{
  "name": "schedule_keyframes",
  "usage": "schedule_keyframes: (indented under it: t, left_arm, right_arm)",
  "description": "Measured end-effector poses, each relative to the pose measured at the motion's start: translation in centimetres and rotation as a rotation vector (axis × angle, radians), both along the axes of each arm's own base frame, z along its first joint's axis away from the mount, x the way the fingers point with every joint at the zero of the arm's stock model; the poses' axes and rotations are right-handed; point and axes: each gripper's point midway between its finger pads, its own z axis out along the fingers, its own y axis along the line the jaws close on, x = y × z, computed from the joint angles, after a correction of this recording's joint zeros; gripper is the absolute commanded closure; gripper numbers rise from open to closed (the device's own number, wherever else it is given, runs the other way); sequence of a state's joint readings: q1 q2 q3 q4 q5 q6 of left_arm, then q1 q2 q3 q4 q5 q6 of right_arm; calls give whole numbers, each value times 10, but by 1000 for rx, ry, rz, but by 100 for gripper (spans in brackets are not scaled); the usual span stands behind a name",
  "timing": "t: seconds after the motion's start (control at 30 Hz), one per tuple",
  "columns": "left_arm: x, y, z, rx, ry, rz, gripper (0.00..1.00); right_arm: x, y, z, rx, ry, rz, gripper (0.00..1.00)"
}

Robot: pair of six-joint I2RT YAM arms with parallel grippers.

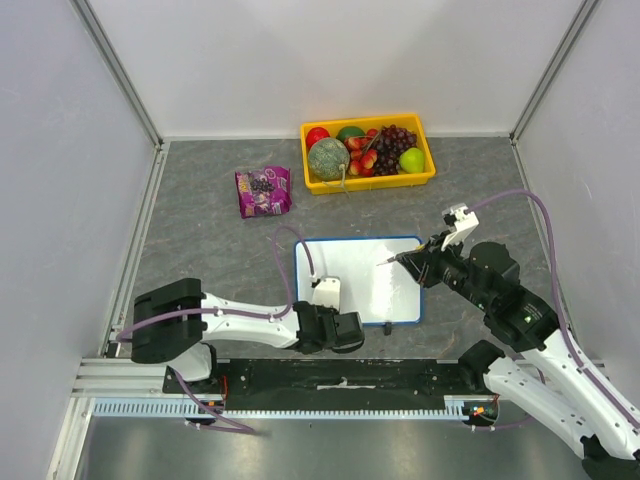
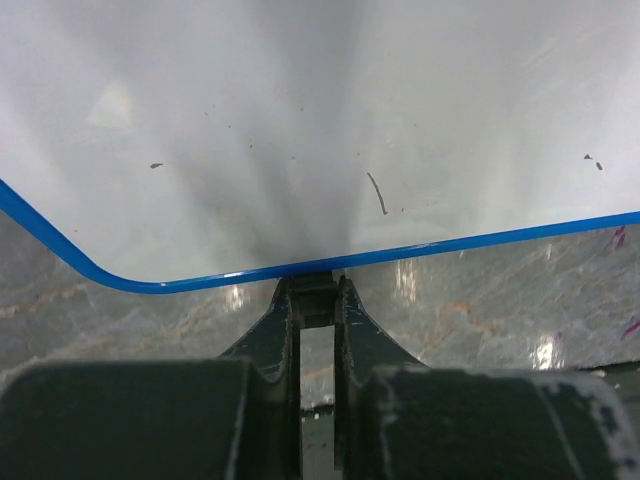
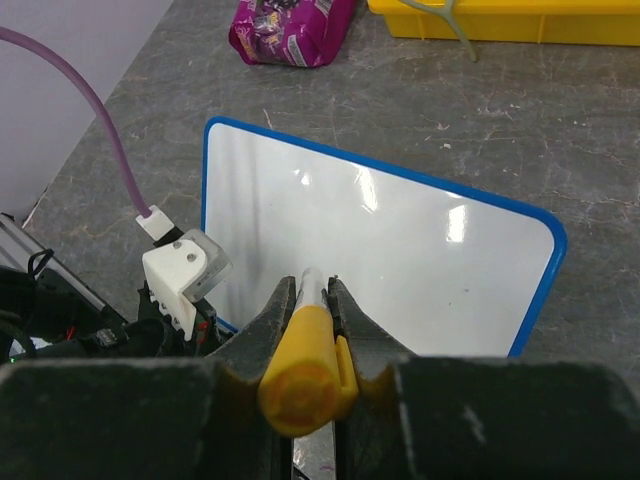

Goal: Write a sentence on the whiteboard
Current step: Move the whiteboard to the corner of the board.

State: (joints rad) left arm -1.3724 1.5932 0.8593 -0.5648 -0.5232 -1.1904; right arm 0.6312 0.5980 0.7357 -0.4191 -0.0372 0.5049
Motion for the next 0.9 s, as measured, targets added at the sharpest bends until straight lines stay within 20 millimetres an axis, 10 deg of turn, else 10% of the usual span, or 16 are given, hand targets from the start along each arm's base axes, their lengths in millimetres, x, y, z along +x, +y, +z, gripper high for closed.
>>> schedule_keyframes:
  t: [0.23, 0.4, 0.6, 0.9]
  left_arm:
    - [-23, 5, -1, 8, 23, 23, 96]
    - [-30, 6, 0, 10, 30, 31, 79]
    - [-42, 13, -1, 44, 63, 7, 34]
    - [-45, 7, 38, -73, 57, -38, 25]
  right_arm:
    - [-5, 1, 5, 17, -12, 17, 100]
    - [-6, 0, 6, 22, -15, 18, 100]
    - [-6, 0, 5, 21, -7, 19, 100]
    - [-9, 1, 7, 28, -13, 28, 100]
